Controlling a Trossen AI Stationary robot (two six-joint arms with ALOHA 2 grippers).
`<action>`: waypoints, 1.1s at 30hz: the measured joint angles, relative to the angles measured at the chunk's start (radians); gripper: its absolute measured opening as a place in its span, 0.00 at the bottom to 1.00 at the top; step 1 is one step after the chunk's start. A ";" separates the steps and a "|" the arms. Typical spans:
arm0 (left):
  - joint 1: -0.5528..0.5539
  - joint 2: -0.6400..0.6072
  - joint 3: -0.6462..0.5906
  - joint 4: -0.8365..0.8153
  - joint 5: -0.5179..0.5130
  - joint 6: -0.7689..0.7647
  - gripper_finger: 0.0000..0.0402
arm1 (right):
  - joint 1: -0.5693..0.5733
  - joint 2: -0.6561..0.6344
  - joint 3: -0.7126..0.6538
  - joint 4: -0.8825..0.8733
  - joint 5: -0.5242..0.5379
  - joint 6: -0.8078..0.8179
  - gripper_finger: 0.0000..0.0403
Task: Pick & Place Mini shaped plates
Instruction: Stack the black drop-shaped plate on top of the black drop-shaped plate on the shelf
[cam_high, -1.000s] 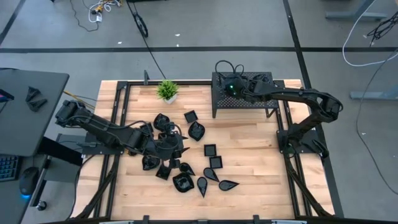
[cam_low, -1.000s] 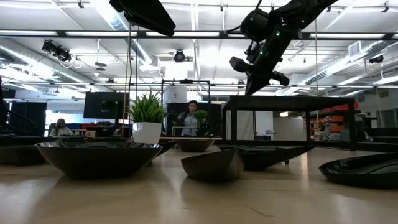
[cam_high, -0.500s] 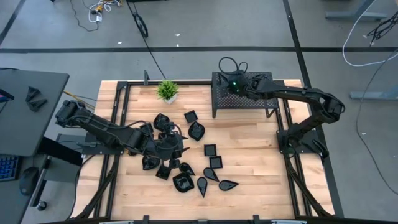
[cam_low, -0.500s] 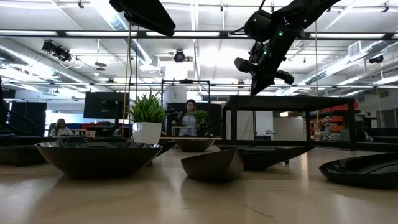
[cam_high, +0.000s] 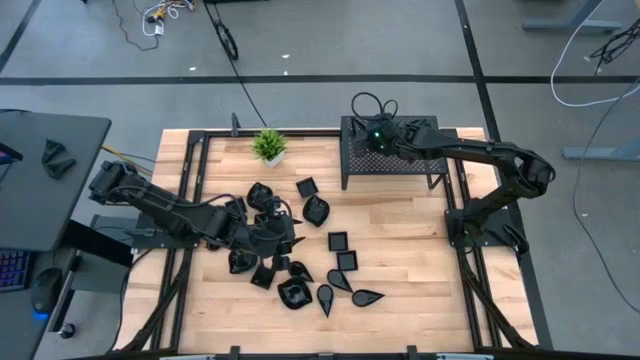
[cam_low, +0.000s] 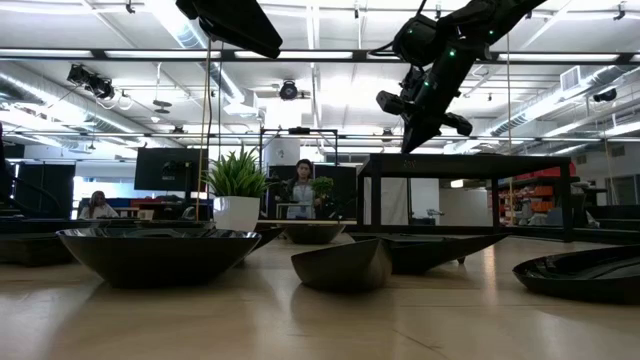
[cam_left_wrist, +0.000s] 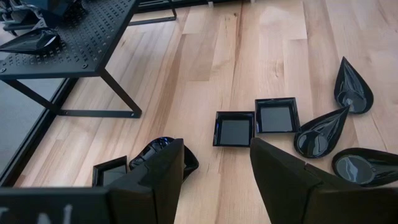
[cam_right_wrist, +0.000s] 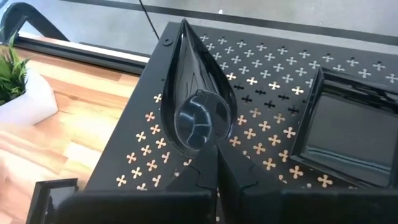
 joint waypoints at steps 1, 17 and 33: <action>0.000 0.000 0.000 0.000 0.000 0.000 0.48 | 0.000 0.000 0.000 0.000 -0.003 0.000 0.01; 0.000 0.000 0.000 0.000 0.000 0.001 0.48 | -0.001 0.040 0.000 0.059 -0.005 -0.012 0.01; 0.000 0.000 0.000 0.000 0.000 0.001 0.48 | 0.021 0.023 0.000 0.098 -0.006 -0.101 0.02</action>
